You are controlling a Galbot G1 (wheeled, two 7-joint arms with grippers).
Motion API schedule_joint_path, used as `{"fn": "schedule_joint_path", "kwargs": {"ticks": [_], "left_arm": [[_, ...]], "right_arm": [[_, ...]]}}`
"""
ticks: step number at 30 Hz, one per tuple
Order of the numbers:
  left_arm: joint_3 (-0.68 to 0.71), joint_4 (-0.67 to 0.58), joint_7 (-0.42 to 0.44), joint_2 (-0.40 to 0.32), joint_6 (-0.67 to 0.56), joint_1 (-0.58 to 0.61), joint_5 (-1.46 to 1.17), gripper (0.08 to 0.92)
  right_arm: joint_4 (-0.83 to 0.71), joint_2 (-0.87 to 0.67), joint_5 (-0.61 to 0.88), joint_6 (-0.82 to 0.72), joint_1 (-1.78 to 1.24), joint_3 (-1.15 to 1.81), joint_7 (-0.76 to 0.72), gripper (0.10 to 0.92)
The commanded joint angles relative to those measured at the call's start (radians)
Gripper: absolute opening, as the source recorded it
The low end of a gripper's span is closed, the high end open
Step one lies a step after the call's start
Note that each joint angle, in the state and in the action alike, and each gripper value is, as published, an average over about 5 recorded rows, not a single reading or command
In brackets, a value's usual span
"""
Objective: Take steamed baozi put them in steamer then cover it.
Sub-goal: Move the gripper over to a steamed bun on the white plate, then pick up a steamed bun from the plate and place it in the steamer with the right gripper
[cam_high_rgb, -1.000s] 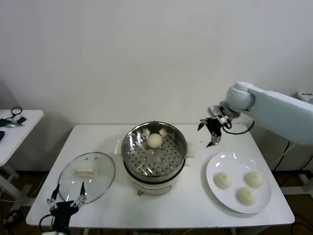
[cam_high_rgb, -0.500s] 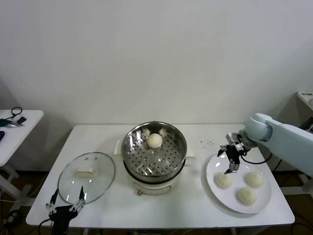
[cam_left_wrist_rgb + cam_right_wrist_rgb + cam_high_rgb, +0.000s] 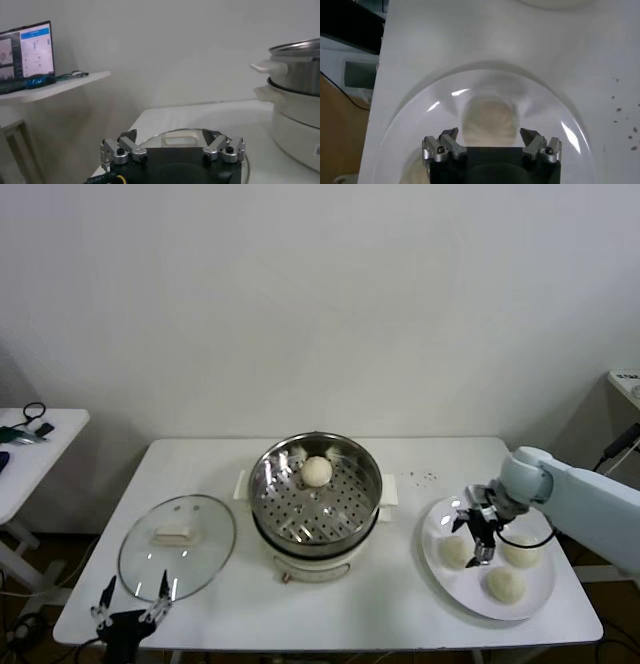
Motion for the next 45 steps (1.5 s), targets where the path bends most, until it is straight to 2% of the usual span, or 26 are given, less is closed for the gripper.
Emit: {"fn": "schedule_joint_path", "kwargs": {"ticks": [1,10,18,26,34,40,45], "left_arm": [[0.002,0.007,0.0,0.0,0.0,-0.003,0.001,0.823],[0.011,-0.006,0.007,-0.002,0.02,-0.007,-0.032,0.823],[0.01,-0.002,0.006,0.002,0.021,-0.005,-0.038,0.823],[0.009,-0.005,0.005,0.005,0.016,0.01,-0.051,0.823],[0.017,-0.015,0.006,0.007,0.017,0.014,-0.042,0.823],[0.028,-0.029,0.007,0.01,0.018,0.021,-0.026,0.823],[0.04,-0.04,0.006,0.007,0.021,0.026,-0.016,0.823]], "right_arm": [[-0.023,0.011,-0.025,-0.001,-0.033,0.014,0.001,0.823],[-0.048,0.036,-0.028,0.012,-0.021,0.003,0.003,0.813],[-0.043,0.045,-0.005,0.013,0.034,-0.047,-0.001,0.738],[-0.026,0.035,0.056,0.006,0.121,-0.097,0.005,0.708],[-0.047,0.083,0.267,0.003,0.49,-0.31,0.001,0.704],[-0.094,0.199,0.453,0.001,0.75,-0.445,-0.008,0.704],[-0.111,0.296,0.536,-0.011,0.846,-0.486,-0.005,0.704]]}}
